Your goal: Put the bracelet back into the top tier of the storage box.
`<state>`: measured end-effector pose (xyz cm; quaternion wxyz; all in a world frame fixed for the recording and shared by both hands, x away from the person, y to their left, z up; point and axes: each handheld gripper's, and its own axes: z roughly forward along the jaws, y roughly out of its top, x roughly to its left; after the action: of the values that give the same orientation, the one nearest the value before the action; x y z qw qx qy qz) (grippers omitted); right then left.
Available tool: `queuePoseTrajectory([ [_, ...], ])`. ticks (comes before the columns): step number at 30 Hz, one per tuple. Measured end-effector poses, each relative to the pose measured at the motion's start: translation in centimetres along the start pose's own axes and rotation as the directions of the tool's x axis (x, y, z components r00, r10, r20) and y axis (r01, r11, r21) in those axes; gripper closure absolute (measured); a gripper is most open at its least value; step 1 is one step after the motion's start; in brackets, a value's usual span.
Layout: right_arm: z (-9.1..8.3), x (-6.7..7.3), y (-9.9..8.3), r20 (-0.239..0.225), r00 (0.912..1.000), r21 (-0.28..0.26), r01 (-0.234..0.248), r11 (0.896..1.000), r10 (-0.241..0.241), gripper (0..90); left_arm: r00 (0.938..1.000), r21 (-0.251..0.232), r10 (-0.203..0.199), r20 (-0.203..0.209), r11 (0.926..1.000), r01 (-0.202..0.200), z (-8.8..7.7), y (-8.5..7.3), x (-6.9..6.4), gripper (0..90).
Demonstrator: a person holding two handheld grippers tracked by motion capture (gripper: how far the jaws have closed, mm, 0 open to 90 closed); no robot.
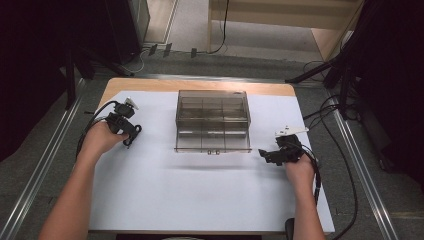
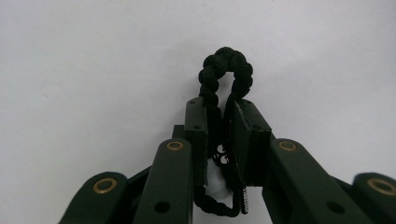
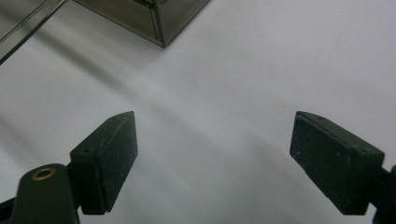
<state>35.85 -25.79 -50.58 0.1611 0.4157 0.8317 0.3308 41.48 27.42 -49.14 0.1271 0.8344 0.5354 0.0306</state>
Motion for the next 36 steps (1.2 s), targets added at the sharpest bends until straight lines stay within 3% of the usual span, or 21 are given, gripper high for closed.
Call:
queuePoseTrajectory([
  [3,0.0,-0.1,0.0,0.001,1.0,-0.003,0.005,1.0,-0.005,16.0,0.9993,0.006,0.001,0.037,1.0,-0.001,0.0,-0.1,0.1,79.4],
  [10,0.0,-0.1,0.0,-0.001,1.0,-0.005,0.004,1.0,-0.004,16.0,0.9975,-0.002,0.035,0.062,0.9994,-0.035,0.0,0.0,-0.5,79.1],
  [17,0.0,-0.2,0.1,0.0,1.0,-0.011,0.0,1.0,0.0,16.0,0.9953,-0.022,0.023,0.094,0.9995,-0.021,-1.0,-0.2,-0.6,79.2],
  [27,0.4,-0.1,0.4,-0.006,1.0,-0.035,0.008,0.999,-0.008,16.5,0.9938,-0.025,0.008,0.111,0.9997,-0.005,-2.8,-0.7,-1.7,78.9],
  [36,0.6,-0.3,0.7,-0.011,0.9999,-0.048,0.002,0.999,-0.002,16.7,0.9936,-0.046,0.03,0.109,0.9986,-0.025,-3.8,-1.0,-3.0,78.7],
])
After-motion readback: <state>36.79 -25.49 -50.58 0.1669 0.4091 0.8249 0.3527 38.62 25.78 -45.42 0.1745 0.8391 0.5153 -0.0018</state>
